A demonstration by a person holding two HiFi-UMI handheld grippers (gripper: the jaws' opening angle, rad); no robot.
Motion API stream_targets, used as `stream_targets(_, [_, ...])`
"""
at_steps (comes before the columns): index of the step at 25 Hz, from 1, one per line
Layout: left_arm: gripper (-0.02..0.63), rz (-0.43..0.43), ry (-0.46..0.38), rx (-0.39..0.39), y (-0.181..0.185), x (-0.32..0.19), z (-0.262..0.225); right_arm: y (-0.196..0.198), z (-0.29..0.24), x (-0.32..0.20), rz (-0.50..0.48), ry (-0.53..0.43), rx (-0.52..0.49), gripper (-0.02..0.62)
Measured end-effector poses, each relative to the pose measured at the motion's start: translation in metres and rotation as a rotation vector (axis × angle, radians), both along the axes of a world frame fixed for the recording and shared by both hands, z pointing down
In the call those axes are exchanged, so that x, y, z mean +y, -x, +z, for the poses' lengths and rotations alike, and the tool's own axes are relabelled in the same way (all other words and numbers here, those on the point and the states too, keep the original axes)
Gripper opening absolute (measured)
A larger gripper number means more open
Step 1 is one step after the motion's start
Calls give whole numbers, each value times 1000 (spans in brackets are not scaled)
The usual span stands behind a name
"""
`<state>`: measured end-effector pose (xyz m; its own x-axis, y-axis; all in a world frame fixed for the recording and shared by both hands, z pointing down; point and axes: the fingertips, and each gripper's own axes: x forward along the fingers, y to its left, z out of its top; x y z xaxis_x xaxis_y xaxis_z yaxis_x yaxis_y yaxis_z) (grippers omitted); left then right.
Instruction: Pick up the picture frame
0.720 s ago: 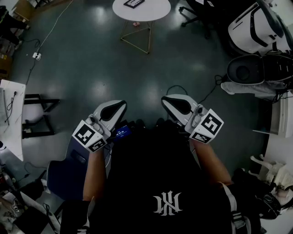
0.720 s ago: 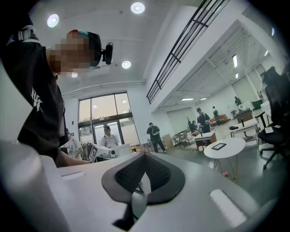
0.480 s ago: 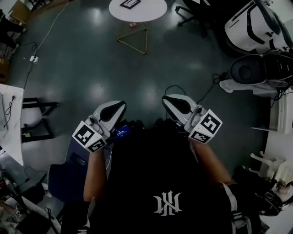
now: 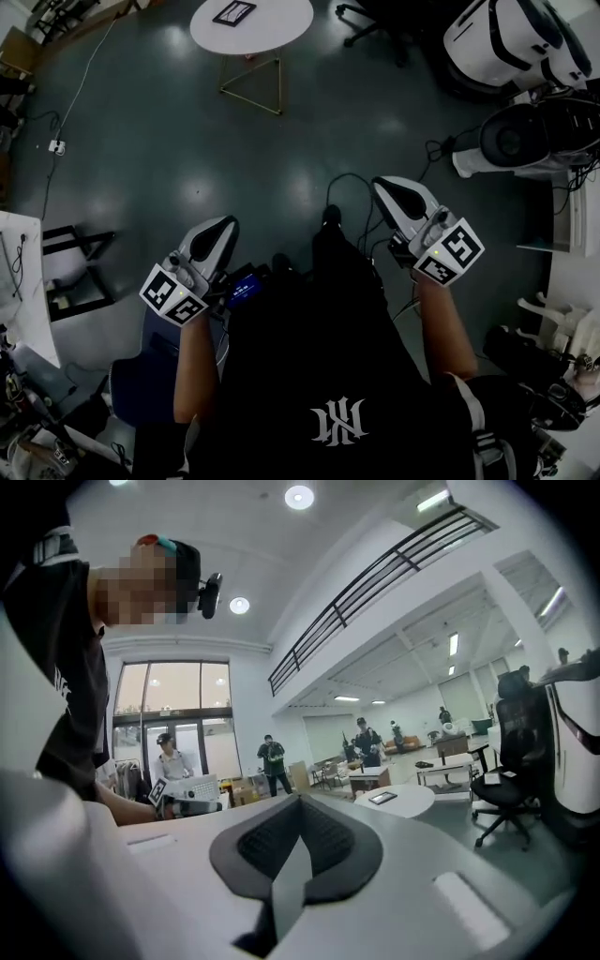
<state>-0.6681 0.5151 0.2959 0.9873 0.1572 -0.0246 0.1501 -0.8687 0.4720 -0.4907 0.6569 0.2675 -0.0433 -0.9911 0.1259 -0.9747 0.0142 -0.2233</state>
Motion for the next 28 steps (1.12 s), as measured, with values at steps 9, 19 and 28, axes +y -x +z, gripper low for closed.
stream_targets(9, [3,-15,-74,-79,-145,-10,-9,-118,0,-23,-104,-53,5,-6])
stream_targets(19, [3,-42,-136,-103,-273,-11,-43,-218,-24,-27,-276,-82,24,-6])
stream_targets(28, [3,-143,-74,-132,-325,-50,-23,-266,1,-63,-328,-33,-53,-6])
